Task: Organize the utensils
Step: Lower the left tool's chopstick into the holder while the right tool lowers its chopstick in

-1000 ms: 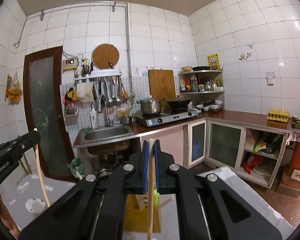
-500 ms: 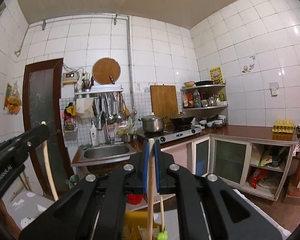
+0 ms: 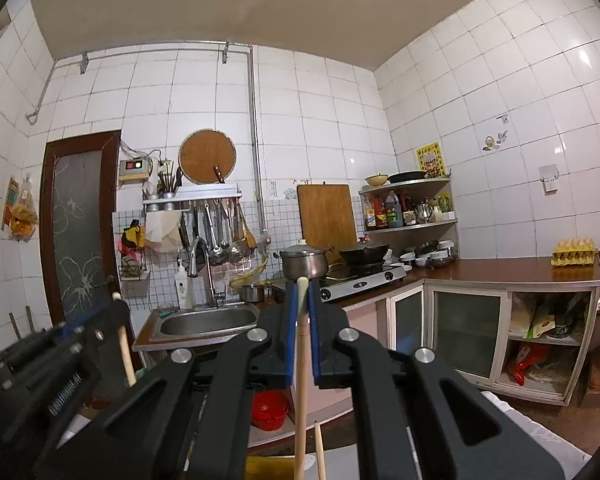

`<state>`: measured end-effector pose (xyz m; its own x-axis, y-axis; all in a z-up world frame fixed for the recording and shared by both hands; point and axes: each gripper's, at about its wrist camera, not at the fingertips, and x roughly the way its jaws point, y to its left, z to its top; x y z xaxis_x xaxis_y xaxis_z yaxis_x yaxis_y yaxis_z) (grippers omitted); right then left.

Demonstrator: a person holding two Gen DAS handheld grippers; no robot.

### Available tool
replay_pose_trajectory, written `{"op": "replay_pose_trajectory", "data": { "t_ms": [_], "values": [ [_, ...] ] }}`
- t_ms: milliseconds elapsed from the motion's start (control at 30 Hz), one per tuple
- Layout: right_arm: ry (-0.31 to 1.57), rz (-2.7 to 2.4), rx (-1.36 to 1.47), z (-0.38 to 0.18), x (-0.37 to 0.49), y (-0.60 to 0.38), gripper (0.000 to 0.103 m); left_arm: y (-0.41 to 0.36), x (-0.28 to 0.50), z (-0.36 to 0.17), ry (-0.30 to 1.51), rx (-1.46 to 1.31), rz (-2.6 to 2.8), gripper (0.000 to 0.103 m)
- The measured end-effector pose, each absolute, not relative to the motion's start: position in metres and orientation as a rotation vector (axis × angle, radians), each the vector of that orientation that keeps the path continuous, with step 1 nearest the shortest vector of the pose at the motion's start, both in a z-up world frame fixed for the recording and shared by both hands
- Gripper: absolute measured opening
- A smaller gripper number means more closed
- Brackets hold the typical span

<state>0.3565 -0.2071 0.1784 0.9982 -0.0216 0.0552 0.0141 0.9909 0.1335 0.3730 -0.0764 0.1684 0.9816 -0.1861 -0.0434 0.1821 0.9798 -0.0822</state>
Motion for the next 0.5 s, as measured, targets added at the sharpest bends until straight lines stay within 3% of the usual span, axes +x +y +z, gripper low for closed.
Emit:
{"op": "replay_pose_trajectory", "data": {
  "t_ms": [400, 467, 500],
  "values": [
    [0.099, 0.029, 0.077, 0.145, 0.361, -0.209, 0.007, -0.072, 0.382, 0.123, 0.165, -0.013, -0.151, 0.008],
    [0.134, 0.017, 0.065, 0.145, 0.359, -0.212, 0.015, -0.065, 0.378, 0.128, 0.19, -0.023, -0.156, 0.033],
    [0.142, 0.009, 0.067, 0.146, 0.355, -0.214, 0.038, -0.061, 0.374, 0.131, 0.2, -0.029, -0.152, 0.062]
  ]
}}
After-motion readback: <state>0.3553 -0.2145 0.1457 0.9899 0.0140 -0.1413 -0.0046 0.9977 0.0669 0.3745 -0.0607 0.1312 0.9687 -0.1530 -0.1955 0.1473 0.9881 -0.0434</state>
